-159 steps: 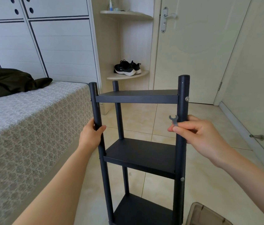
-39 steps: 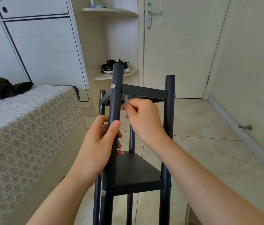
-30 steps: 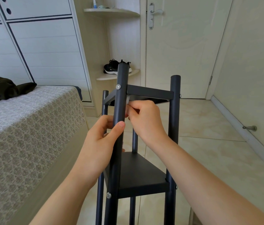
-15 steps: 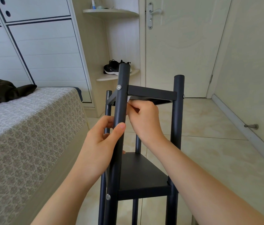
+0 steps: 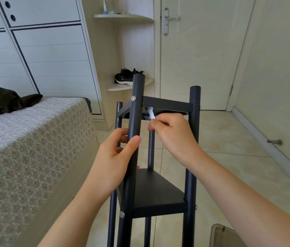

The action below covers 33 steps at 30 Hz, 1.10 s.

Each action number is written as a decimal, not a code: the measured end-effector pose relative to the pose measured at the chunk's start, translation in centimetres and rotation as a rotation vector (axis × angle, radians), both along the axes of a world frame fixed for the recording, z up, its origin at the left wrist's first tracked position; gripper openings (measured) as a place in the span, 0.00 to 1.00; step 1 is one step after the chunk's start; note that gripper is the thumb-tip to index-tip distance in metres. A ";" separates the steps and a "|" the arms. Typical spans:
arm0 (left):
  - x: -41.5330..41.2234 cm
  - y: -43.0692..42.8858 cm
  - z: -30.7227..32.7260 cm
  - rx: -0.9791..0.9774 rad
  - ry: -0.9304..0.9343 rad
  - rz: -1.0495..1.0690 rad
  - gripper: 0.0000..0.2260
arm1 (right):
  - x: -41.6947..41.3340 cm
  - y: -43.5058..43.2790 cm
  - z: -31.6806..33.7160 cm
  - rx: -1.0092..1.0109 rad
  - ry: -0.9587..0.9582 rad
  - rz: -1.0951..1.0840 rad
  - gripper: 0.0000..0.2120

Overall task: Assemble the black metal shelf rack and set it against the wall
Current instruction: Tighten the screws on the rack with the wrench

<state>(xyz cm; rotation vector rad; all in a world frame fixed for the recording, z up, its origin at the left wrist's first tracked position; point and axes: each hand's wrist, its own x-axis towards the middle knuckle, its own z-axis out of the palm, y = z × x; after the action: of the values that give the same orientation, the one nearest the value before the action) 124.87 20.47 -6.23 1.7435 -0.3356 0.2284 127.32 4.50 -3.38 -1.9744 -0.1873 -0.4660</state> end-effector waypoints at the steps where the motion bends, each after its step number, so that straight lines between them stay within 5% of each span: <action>1: 0.0 -0.1 0.0 -0.010 0.004 -0.011 0.16 | -0.2 -0.1 0.2 0.004 0.005 0.006 0.13; 19: 0.0 -0.7 -0.3 -0.016 0.010 -0.044 0.17 | -0.5 0.0 0.9 -0.020 -0.013 -0.018 0.13; 25: 0.1 -0.7 -0.2 -0.002 -0.002 -0.042 0.16 | 0.1 0.7 0.5 -0.027 -0.045 -0.016 0.23; 33: 0.2 -0.4 -0.2 -0.038 0.016 -0.061 0.16 | 0.7 1.1 0.0 -0.022 -0.065 -0.044 0.22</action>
<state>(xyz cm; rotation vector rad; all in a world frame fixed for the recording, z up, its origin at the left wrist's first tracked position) 125.04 20.07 -6.46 1.6947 -0.3694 0.1753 128.00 5.58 -3.35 -1.9897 -0.1903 -0.5592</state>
